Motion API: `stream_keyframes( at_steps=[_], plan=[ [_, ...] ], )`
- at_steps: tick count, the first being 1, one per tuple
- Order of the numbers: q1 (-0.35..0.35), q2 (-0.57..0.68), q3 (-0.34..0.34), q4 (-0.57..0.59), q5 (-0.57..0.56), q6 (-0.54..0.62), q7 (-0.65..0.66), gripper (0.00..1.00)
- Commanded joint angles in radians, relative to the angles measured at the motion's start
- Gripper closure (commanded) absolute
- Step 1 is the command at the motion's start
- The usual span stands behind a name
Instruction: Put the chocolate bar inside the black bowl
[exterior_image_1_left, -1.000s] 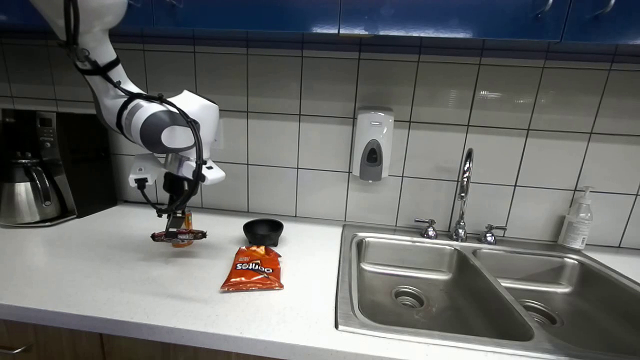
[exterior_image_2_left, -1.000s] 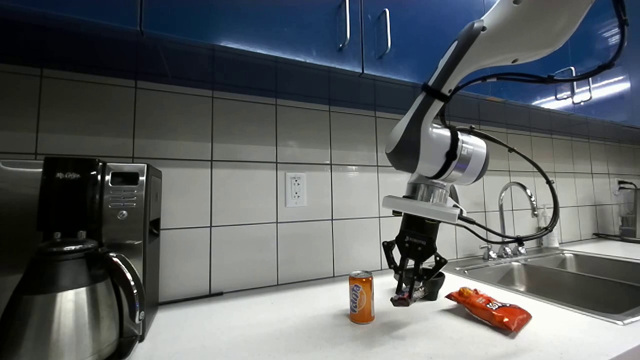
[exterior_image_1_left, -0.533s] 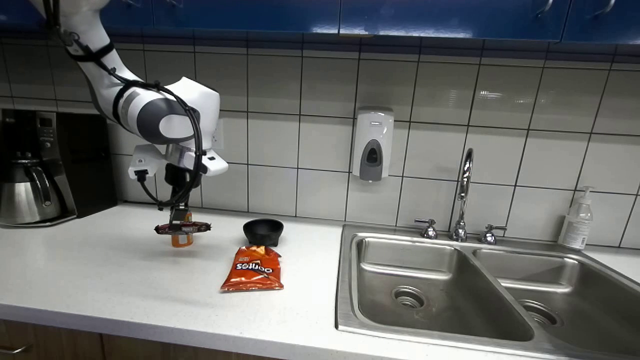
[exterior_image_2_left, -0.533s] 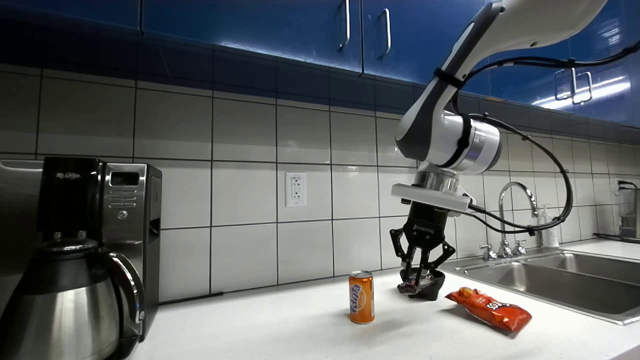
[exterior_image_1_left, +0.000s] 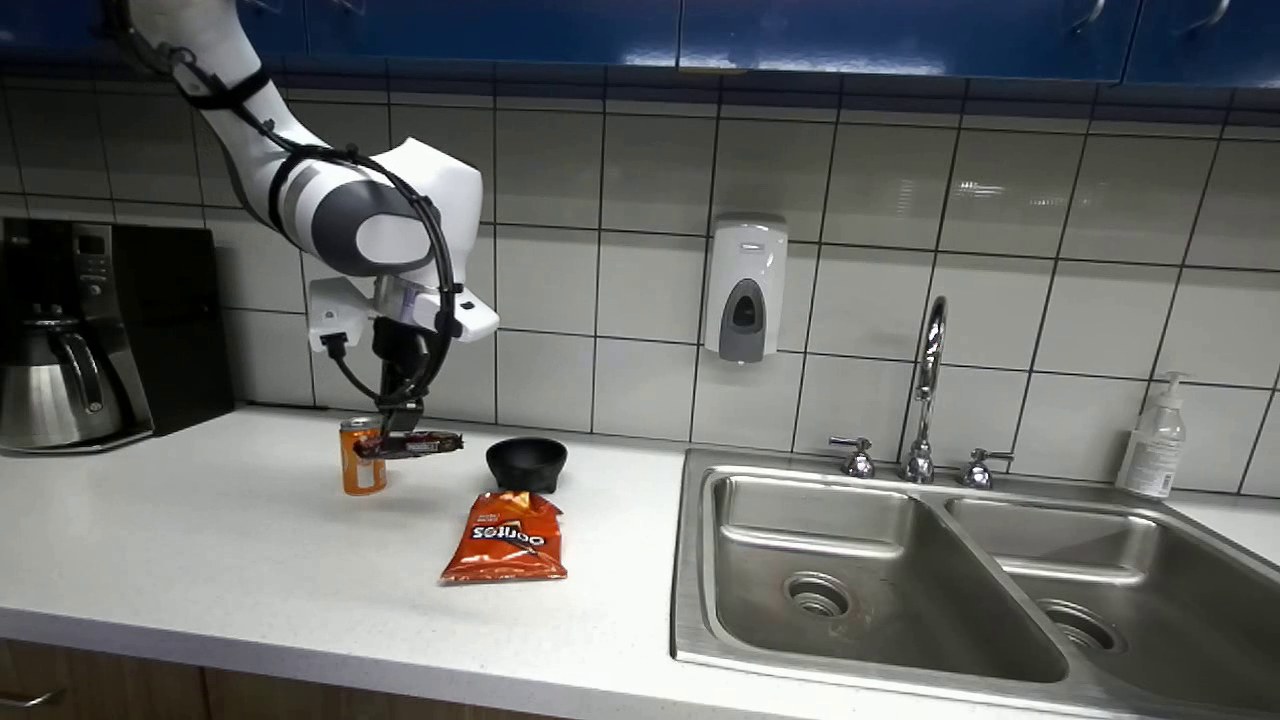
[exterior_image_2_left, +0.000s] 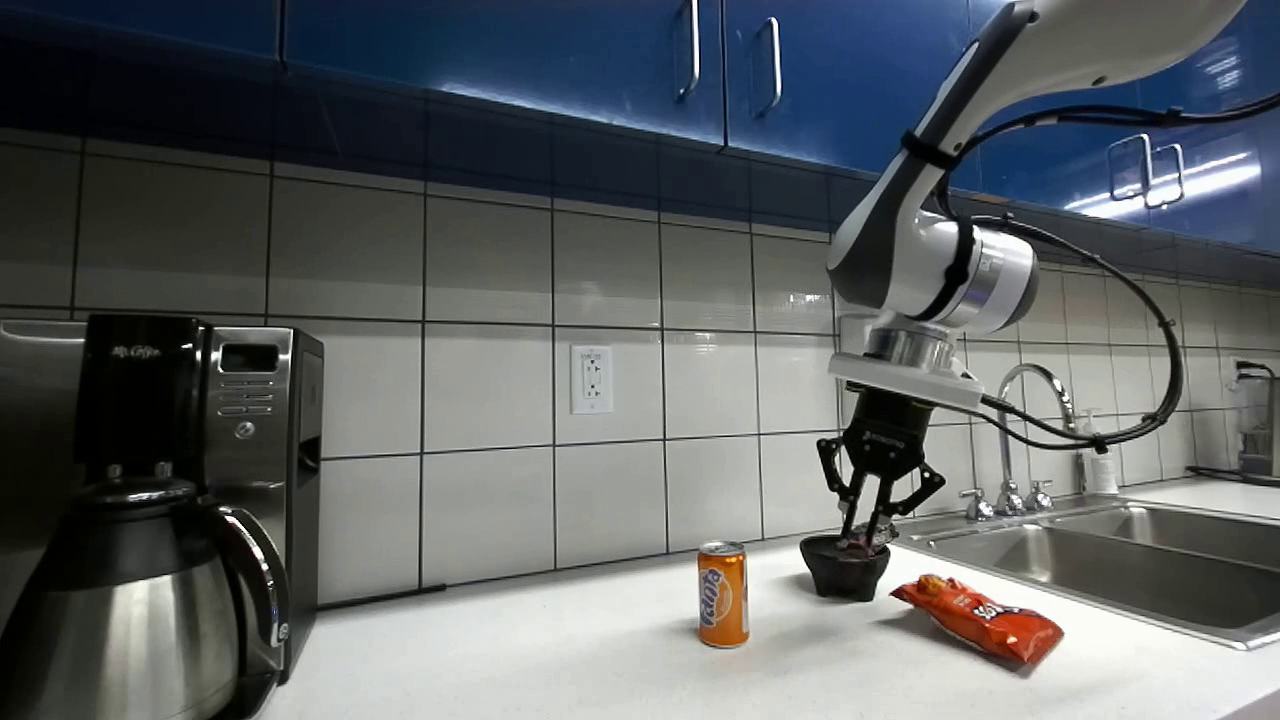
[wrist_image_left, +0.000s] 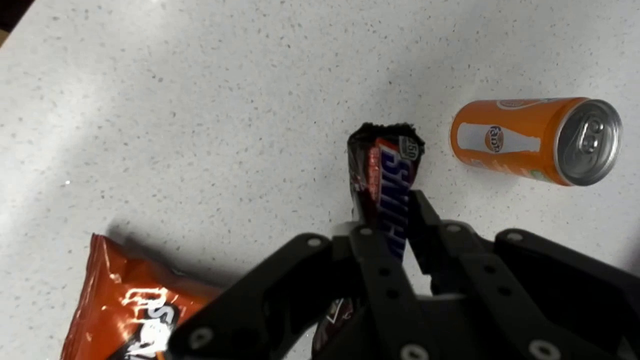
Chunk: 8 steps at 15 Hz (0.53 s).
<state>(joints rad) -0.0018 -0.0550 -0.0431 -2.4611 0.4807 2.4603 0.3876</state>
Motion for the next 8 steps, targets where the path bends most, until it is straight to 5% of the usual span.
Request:
stream_keyframes(
  at_steps=[1,8],
  plan=[
    [-0.039,-0.018,-0.029,0.037,-0.020,-0.085,-0.086,0.95],
    [-0.074,0.026,-0.072,0.138,-0.052,-0.206,-0.209,0.95]
  ],
)
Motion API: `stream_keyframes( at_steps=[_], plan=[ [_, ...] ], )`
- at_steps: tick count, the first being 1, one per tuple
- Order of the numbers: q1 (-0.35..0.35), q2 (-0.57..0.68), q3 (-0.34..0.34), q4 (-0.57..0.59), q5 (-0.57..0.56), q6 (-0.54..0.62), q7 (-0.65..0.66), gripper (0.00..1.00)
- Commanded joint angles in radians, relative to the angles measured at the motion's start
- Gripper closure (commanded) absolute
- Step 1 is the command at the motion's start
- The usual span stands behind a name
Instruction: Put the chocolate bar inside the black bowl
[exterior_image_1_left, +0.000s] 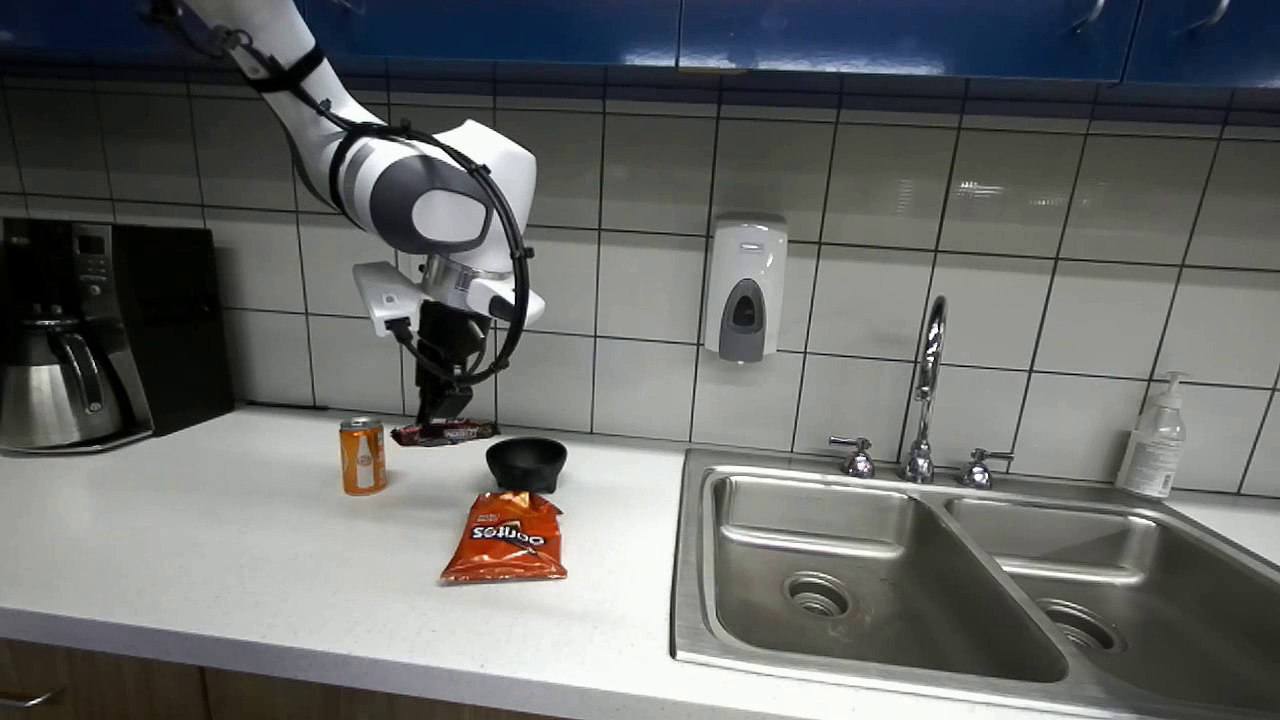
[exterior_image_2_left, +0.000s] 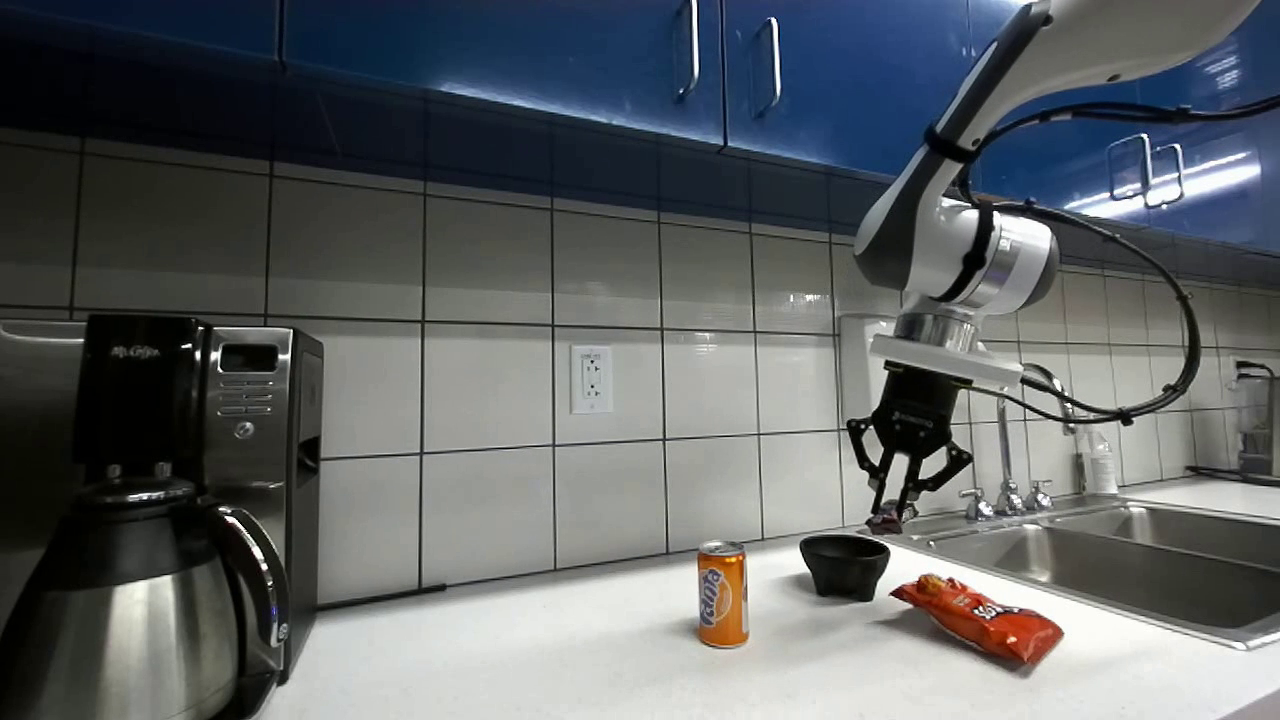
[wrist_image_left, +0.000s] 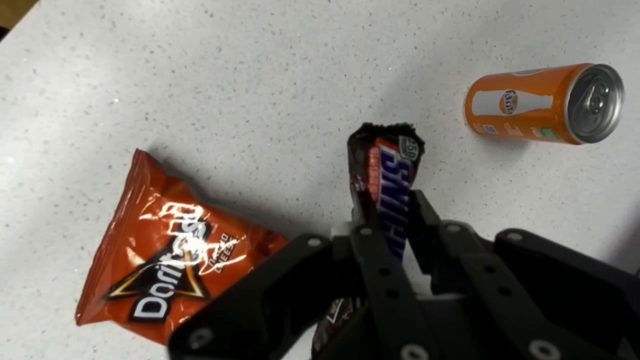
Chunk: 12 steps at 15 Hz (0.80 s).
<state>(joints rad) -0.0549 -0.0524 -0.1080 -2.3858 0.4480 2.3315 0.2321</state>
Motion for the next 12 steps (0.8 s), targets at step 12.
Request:
stream_keyframes(
  at_steps=[12],
  plan=[
    [-0.055,0.268,-0.013,0.355,-0.017,-0.222,-0.131,0.95]
  ],
)
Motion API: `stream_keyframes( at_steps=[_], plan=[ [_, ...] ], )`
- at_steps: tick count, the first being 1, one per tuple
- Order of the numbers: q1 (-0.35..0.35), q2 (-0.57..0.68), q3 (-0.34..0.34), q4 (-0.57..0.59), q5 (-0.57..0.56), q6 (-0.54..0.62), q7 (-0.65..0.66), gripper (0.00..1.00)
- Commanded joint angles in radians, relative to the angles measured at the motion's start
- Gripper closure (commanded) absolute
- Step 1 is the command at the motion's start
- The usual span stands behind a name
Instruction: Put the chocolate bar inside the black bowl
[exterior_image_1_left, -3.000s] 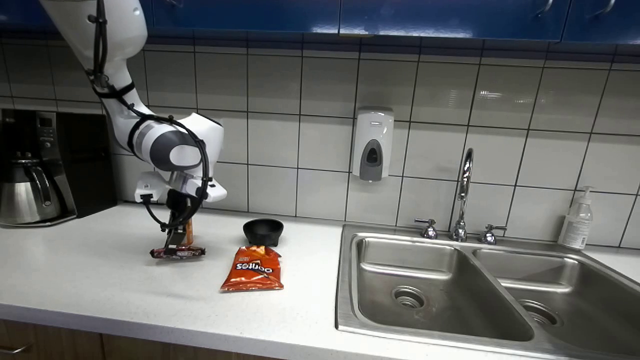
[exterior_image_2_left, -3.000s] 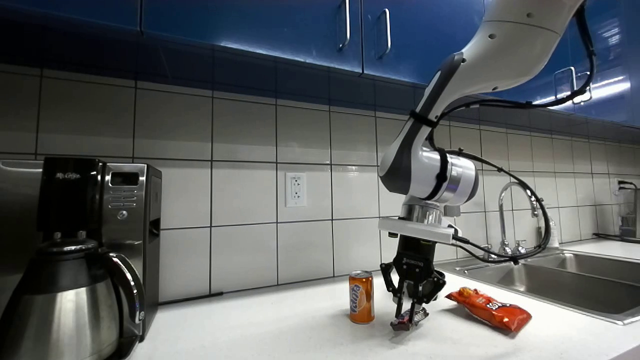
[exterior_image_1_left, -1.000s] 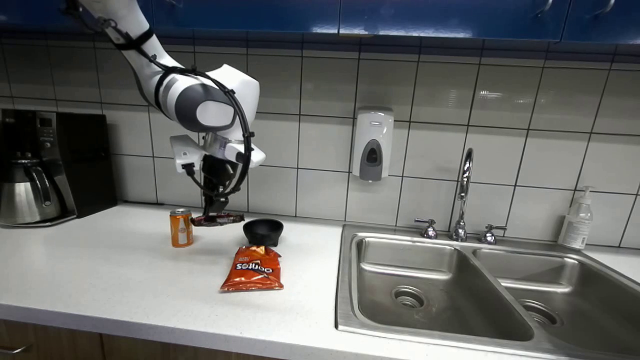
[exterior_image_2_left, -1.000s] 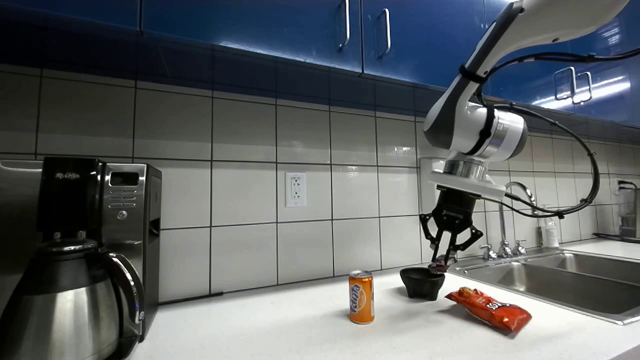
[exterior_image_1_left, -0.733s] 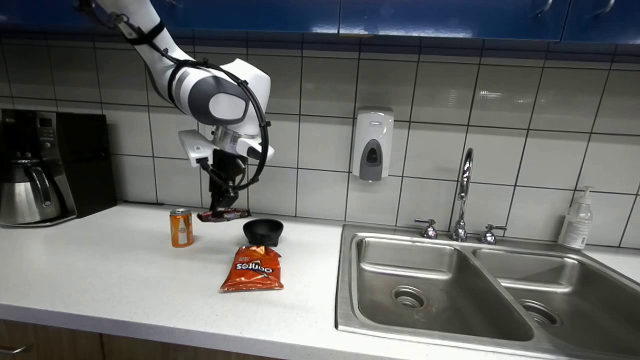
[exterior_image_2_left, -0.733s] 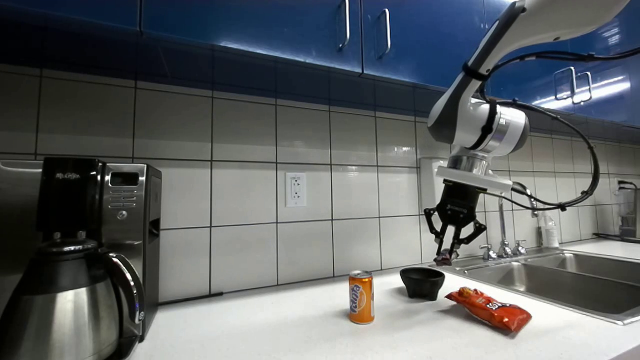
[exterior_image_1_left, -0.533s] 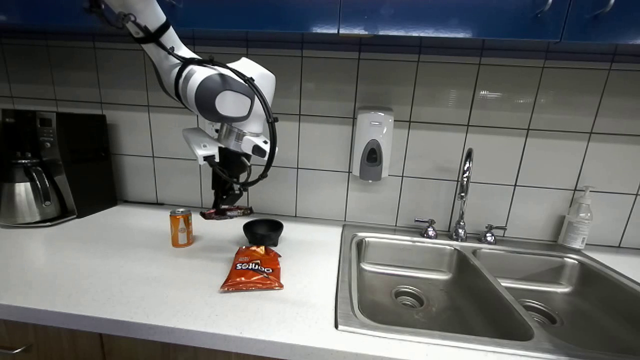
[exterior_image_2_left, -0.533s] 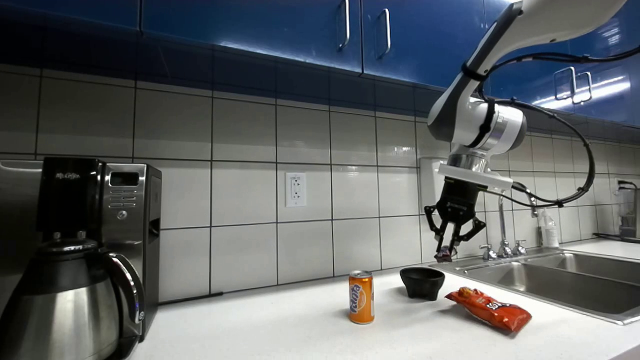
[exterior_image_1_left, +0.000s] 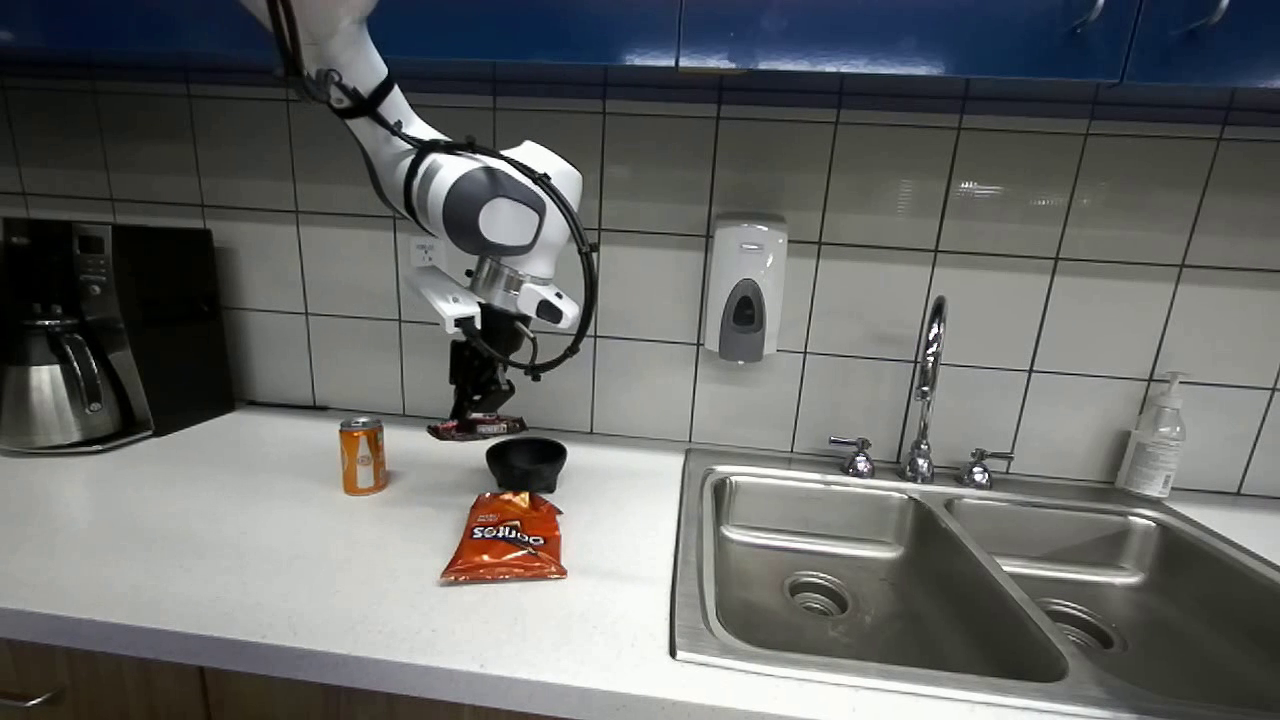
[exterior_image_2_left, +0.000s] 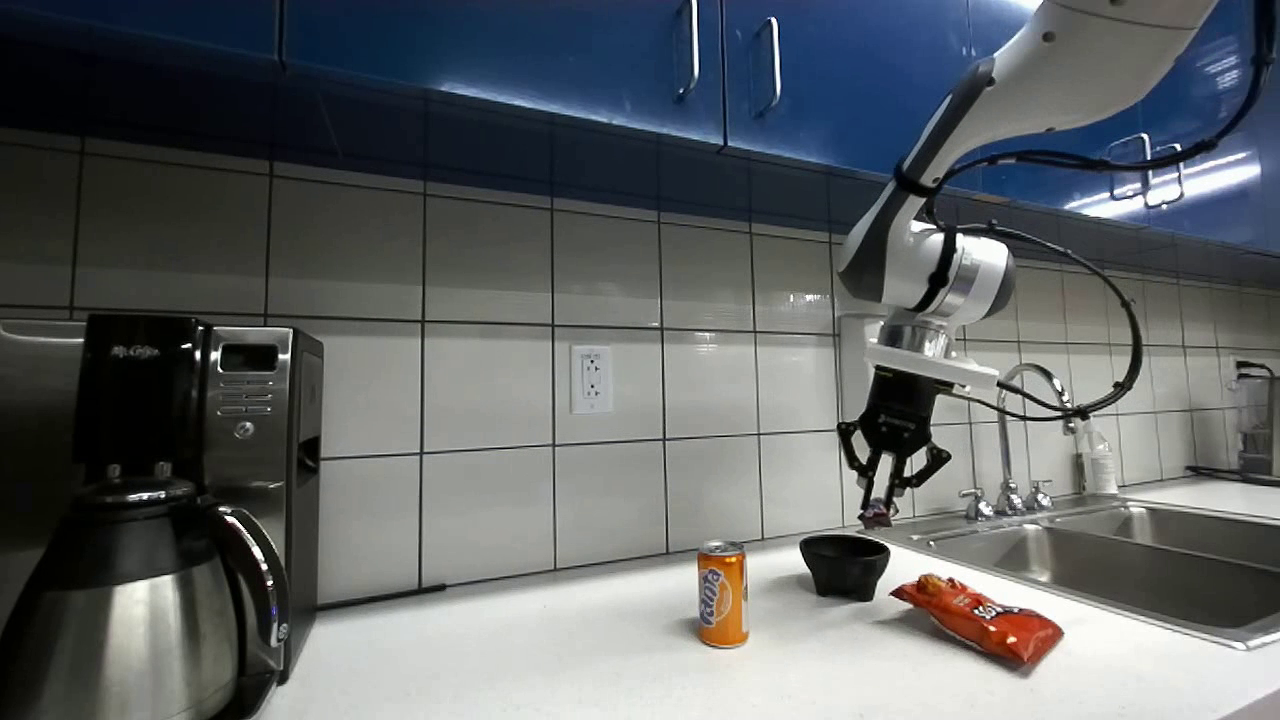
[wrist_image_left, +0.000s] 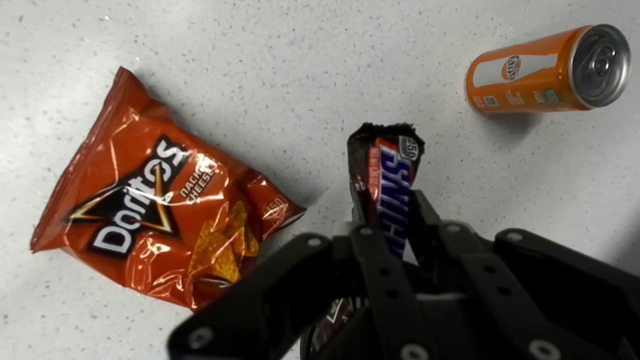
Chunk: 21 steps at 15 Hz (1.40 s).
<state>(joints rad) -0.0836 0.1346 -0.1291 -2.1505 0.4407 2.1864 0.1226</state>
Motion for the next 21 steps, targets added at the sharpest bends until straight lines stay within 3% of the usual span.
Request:
stream_keyframes(
  at_steps=[1,10,18,19,20,21],
  plan=[
    [-0.030,0.102,0.010,0.148,-0.013,-0.088,-0.018,0.95],
    [-0.051,0.275,0.017,0.357,-0.027,-0.185,-0.001,0.95],
    [-0.057,0.366,0.023,0.461,-0.041,-0.239,0.010,0.95],
    [-0.056,0.372,0.023,0.468,-0.043,-0.244,0.012,0.55],
    [-0.056,0.377,0.023,0.475,-0.043,-0.251,0.013,0.54],
    [-0.057,0.380,0.023,0.481,-0.043,-0.255,0.013,0.47]
  ],
)
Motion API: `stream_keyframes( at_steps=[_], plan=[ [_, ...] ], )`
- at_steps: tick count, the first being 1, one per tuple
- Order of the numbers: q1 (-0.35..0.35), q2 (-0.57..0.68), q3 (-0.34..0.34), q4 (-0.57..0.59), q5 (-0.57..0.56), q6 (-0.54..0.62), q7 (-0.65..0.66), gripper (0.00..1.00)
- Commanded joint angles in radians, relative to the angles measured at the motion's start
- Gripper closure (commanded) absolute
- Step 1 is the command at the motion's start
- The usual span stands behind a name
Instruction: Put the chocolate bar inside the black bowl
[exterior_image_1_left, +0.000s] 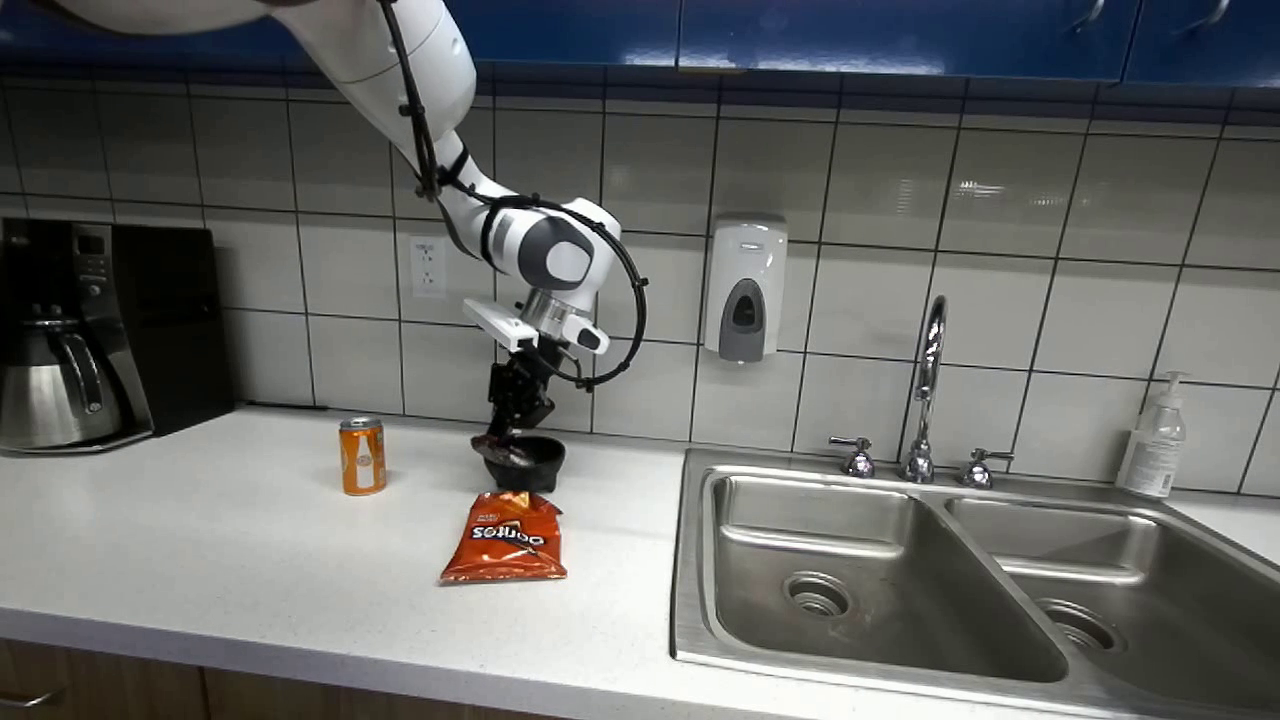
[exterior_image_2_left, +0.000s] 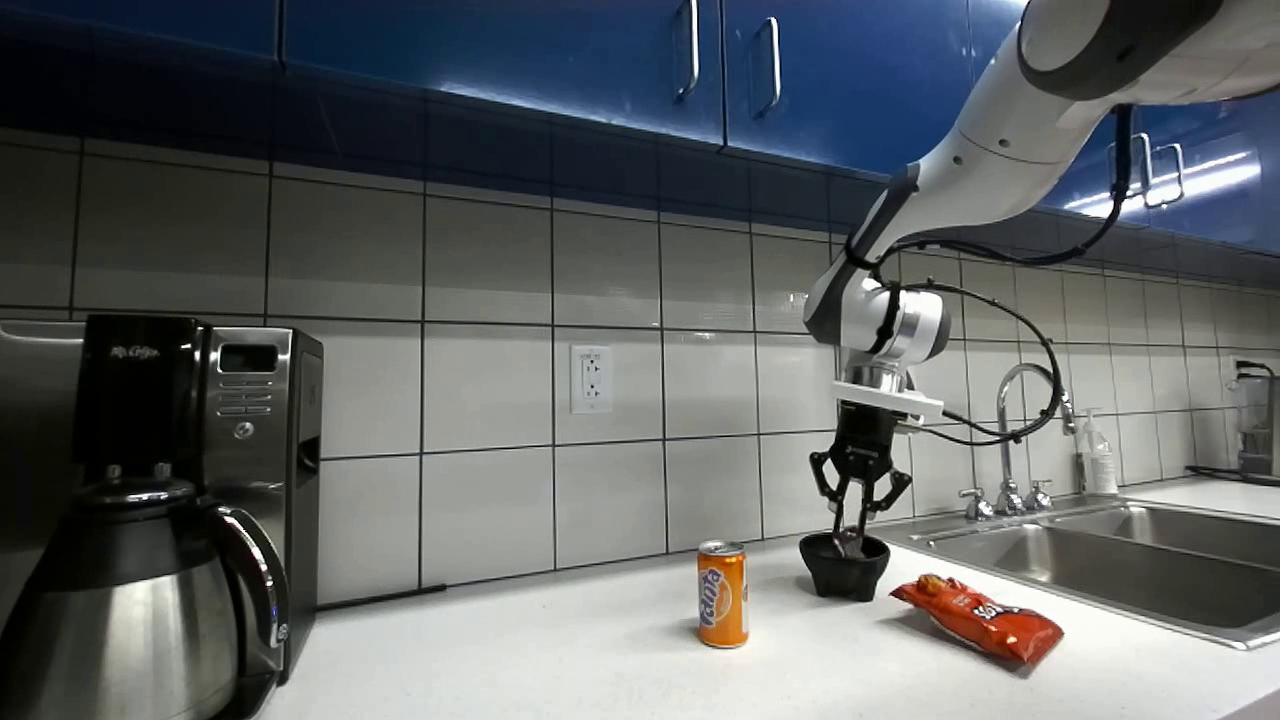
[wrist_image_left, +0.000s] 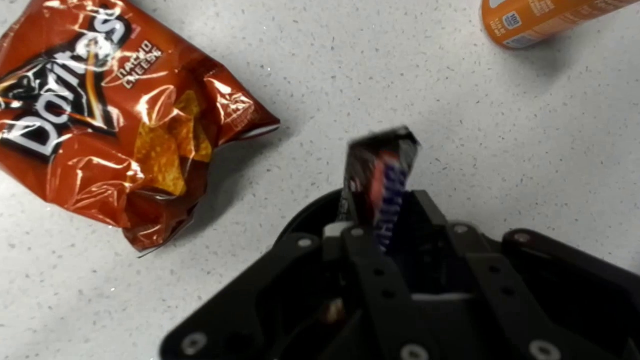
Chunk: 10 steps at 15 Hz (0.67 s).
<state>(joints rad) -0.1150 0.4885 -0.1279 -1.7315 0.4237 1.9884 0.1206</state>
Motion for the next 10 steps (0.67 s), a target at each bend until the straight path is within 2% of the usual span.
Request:
stream_keyframes(
  at_steps=[1,6,10],
  plan=[
    [-0.024,0.027,0.022,0.066,-0.027,-0.058,0.016,0.41],
    [-0.024,0.012,0.021,0.058,-0.028,-0.051,0.007,0.02],
    [-0.022,-0.030,0.020,0.007,-0.031,-0.031,-0.009,0.00]
  ],
)
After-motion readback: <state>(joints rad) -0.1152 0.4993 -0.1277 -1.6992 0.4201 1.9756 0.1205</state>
